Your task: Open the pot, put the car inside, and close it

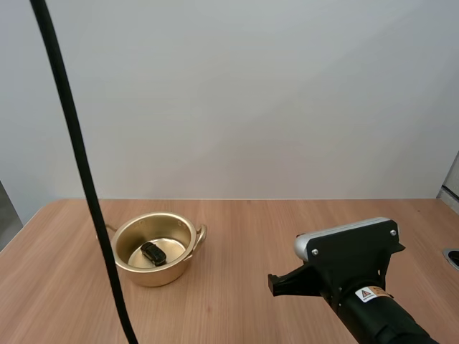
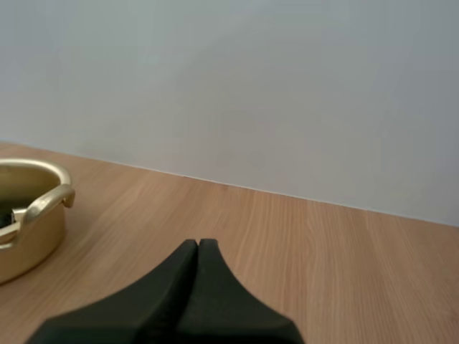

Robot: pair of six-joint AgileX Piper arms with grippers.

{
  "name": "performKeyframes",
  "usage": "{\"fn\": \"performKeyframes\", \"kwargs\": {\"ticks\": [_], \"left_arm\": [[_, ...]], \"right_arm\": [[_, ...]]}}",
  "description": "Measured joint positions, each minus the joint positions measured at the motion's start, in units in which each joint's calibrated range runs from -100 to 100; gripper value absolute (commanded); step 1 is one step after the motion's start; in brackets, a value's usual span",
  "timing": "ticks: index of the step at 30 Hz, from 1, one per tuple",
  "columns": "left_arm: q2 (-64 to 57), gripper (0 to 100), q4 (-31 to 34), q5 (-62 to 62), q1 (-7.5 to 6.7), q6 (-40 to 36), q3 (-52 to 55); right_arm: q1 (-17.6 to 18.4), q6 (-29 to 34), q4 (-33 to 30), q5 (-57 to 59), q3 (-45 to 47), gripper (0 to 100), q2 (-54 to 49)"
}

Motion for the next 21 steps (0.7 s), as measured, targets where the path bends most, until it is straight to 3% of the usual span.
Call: {"fn": "performKeyframes", "kwargs": {"ticks": [21], "left_arm": [[0.0,0,-0.1,0.0,0.00,0.0,0.0]], "right_arm": [[0.0,0.4,-35.3,0.9,0.0,0,0.0]]}}
